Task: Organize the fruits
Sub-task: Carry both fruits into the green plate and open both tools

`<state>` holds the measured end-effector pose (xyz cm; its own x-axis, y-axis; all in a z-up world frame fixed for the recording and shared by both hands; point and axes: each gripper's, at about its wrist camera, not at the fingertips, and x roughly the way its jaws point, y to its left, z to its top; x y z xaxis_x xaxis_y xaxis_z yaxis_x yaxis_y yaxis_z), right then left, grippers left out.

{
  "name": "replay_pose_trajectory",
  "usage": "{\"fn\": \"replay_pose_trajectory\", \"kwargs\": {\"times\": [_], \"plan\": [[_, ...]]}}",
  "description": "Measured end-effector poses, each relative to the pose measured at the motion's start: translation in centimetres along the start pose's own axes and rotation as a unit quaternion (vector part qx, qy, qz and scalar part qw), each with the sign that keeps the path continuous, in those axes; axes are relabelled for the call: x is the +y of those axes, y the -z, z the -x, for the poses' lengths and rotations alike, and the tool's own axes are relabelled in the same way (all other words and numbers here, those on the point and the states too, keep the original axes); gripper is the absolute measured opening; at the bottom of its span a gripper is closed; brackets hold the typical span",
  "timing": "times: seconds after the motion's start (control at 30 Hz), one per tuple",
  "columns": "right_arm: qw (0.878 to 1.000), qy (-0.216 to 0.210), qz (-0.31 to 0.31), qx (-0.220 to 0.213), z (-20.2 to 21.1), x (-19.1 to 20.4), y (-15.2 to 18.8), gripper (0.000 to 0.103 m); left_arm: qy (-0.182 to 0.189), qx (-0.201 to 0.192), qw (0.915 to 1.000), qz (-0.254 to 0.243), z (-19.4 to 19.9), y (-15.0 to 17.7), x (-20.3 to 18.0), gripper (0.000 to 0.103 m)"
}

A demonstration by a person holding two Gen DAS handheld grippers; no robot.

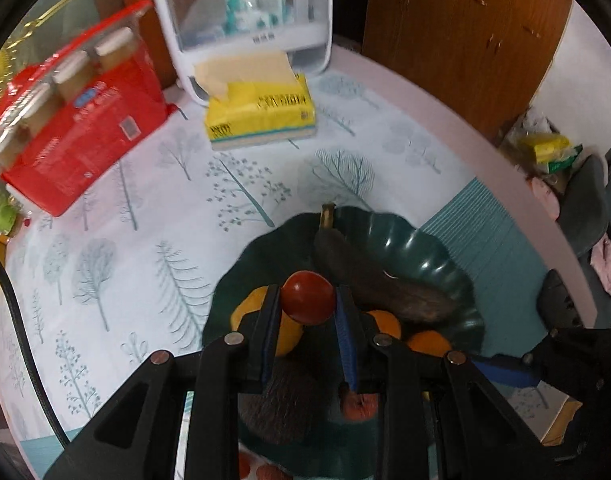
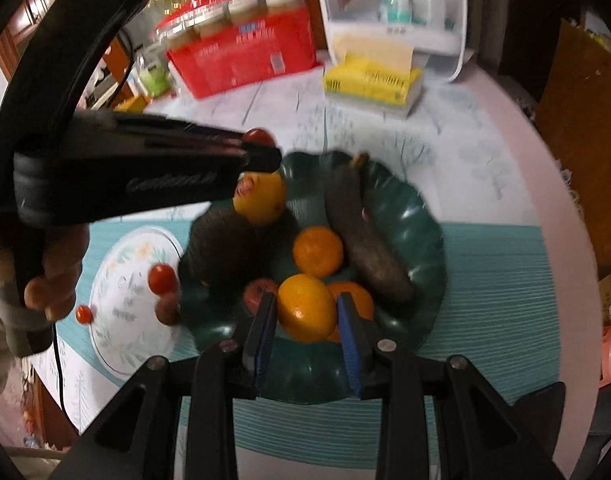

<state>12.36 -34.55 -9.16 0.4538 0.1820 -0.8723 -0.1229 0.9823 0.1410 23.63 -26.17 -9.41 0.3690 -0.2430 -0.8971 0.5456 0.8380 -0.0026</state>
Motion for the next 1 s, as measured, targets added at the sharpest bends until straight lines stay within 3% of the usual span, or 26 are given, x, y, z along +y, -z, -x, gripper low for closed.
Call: {"fn": "replay_pose_trajectory", "kwargs": {"times": [0.23,0.47,0.67,0.8,1.0], "plan": [[0.999,-0.039,0.004,0.024,-2.2,-1.1,-0.3,0.031,-0.008,0.028,0.9994,-0.017,-3.3,-0.4,-0.4,0.025],[0.997,-0.074,-0.007,0.024,-2.9,-2.0,-1.1,0.032,-0.007,0.035,0.9992,-0.018,-3.9,-0.4,-0.1,0.027],[0.997,-0.074,0.001,0.025,-3.0,-1.7,-1.3,0.035,-0.004,0.034,0.9994,-0.011,-3.4,-0.2,0.1,0.032],[0.997,-0.077,0.001,0.025,-2.9,-1.6,-1.3,0.036,-0.006,0.028,0.9996,-0.004,-2.7,0.2,0.2,0.046],[0.997,-0.070,0.000,0.016,-2.1,-1.3,-1.2,0.036,-0.005,0.023,0.9997,0.012,-1.5,1.2,0.7,0.046]]}}
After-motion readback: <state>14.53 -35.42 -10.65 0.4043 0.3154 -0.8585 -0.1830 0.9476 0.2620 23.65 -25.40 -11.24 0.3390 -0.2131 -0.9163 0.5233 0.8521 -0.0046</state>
